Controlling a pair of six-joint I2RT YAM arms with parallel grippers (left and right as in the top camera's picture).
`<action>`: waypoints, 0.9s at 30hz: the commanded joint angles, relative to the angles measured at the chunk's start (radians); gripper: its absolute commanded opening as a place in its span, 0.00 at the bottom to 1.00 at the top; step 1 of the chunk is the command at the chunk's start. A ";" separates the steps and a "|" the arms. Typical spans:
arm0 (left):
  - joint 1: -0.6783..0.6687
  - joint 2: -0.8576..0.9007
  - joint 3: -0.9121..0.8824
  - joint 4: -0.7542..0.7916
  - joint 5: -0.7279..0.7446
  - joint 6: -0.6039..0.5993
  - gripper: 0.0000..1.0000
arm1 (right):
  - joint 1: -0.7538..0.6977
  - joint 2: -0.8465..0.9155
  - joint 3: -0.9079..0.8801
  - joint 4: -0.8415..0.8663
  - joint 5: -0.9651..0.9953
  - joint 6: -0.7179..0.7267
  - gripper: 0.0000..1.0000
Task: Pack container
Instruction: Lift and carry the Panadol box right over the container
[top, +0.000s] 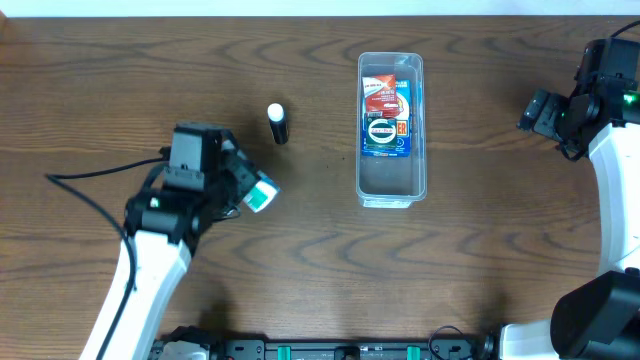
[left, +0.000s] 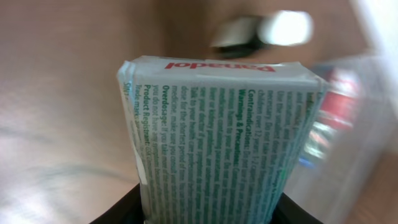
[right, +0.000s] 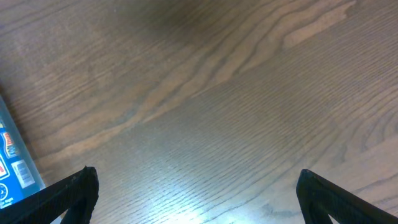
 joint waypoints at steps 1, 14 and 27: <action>-0.091 -0.052 0.021 0.056 0.028 -0.027 0.47 | -0.006 0.002 -0.003 -0.001 0.010 -0.009 0.99; -0.443 0.085 0.021 0.456 -0.101 -0.060 0.47 | -0.006 0.002 -0.003 -0.001 0.010 -0.009 0.99; -0.512 0.334 0.021 0.739 -0.131 0.278 0.53 | -0.006 0.002 -0.003 -0.001 0.010 -0.009 0.99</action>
